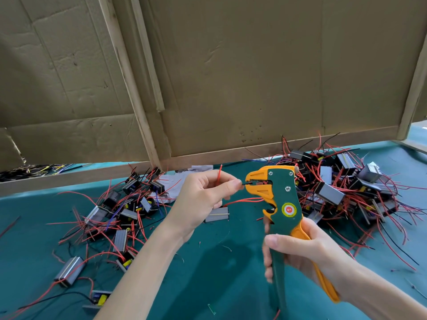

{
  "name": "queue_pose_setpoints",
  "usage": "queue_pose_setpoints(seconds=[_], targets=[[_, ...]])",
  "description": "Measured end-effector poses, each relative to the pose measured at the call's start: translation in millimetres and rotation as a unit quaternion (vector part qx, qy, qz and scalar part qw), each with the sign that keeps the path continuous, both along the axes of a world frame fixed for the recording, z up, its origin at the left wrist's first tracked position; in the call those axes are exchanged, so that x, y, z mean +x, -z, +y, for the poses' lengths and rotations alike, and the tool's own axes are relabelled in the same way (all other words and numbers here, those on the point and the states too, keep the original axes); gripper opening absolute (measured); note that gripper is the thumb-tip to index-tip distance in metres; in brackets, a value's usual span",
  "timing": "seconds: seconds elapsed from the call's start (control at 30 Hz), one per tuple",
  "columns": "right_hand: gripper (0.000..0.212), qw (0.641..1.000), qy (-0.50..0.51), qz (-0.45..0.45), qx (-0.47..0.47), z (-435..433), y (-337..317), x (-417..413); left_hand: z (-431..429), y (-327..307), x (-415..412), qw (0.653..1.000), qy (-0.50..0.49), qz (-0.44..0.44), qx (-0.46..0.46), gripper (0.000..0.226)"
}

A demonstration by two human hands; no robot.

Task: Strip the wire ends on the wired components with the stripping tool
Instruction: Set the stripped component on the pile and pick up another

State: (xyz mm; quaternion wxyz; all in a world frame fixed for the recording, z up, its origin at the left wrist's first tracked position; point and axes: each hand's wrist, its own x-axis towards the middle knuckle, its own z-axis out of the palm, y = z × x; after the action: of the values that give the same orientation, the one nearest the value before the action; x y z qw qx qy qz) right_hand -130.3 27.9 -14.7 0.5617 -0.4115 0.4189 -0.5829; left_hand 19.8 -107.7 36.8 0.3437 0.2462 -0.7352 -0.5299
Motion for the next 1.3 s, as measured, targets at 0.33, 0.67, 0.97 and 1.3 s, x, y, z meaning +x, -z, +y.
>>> queue_pose_setpoints(seconds=[0.33,0.67,0.97,1.3], targets=[[0.036,0.993,0.108,0.000,0.042,-3.5,13.9,12.5,3.8,7.7,-4.4,0.998,0.045,-0.001,0.054,0.019],[0.042,0.999,0.044,-0.031,-0.006,-8.8,9.4,1.0,-5.0,3.1,4.6,0.993,0.000,-0.023,-0.112,0.022],[0.043,1.000,0.010,0.016,-0.004,-2.1,5.7,5.0,-0.3,0.2,3.4,0.994,0.015,-0.029,-0.108,0.012],[0.031,0.999,0.019,0.043,0.022,0.6,3.9,3.9,2.0,-6.0,6.2,0.991,0.054,-0.057,-0.112,0.015]])
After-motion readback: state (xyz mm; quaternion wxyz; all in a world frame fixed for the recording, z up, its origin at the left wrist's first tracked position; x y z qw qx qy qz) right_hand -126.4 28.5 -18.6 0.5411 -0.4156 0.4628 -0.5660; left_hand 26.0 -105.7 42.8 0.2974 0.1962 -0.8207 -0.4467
